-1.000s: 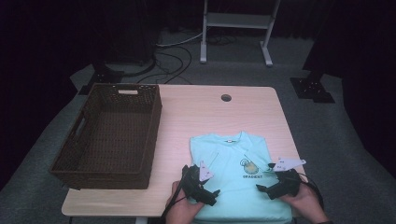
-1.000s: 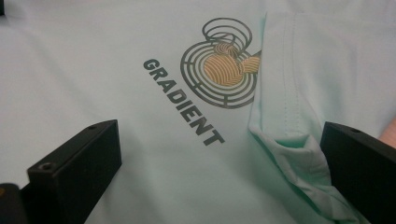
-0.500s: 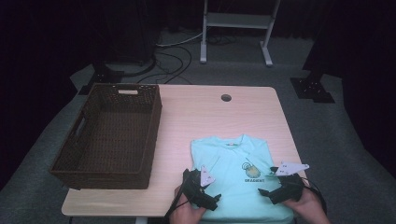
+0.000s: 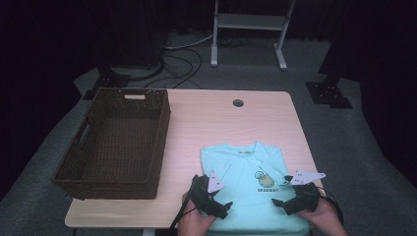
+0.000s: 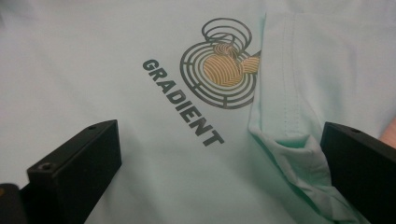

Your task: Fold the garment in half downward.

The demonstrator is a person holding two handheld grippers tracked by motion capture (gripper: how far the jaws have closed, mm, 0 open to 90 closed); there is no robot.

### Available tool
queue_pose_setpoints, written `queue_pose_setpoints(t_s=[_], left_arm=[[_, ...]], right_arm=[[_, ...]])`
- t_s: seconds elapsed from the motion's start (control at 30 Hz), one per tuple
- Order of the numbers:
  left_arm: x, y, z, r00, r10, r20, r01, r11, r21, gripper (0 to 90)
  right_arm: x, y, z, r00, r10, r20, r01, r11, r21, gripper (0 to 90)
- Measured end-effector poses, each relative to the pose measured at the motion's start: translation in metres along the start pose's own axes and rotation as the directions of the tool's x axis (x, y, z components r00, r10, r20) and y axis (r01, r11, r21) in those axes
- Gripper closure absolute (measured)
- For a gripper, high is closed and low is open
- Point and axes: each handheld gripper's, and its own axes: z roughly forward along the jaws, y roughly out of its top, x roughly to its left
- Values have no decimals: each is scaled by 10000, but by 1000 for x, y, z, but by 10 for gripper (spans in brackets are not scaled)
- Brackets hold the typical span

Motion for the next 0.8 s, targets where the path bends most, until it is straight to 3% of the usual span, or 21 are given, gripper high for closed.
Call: queue_pose_setpoints(t_s=[0.43,0.8], left_arm=[[16,11,-8,10000,-15,81,18,9994,-348,0],[40,20,-11,9997,-70,233,82,9988,-486,0]], right_arm=[[0,0,0,10000,-17,-2,17,10000,3,0],[0,0,0,10000,-24,-19,24,10000,3,0]])
